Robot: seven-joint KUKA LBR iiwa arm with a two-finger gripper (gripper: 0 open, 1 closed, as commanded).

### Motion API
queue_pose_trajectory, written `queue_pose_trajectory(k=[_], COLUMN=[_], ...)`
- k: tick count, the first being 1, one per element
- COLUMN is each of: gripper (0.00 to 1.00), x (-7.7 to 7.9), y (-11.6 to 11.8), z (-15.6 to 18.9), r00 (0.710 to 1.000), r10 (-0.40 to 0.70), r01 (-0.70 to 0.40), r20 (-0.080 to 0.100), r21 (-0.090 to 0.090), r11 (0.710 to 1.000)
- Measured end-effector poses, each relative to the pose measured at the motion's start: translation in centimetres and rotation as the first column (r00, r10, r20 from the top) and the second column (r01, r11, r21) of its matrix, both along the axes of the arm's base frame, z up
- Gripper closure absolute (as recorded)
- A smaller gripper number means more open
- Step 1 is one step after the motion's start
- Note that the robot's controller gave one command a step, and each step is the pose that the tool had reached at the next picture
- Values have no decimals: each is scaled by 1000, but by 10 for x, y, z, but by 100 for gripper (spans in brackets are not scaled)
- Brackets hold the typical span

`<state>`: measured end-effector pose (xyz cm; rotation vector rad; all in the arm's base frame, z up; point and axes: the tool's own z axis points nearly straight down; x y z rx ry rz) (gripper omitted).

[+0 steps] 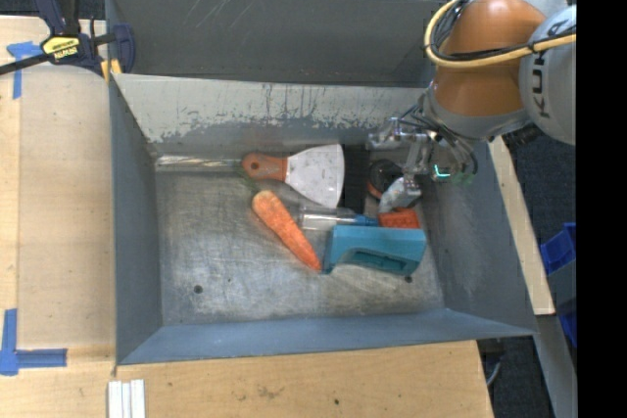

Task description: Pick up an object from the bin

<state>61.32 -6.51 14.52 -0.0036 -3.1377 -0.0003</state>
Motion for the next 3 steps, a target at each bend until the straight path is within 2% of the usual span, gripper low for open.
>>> queue_pose_trajectory(k=[1,2,3], gripper=[0,0,0], x=[2,1,-30], y=[0,-1,4], z=[4,-2,-33], r00=[1000,998,939], r10=[1,-65,-345], r01=[-1,65,345], r20=[8,11,9], r21=[-1,0,1], r11=[1000,998,939])
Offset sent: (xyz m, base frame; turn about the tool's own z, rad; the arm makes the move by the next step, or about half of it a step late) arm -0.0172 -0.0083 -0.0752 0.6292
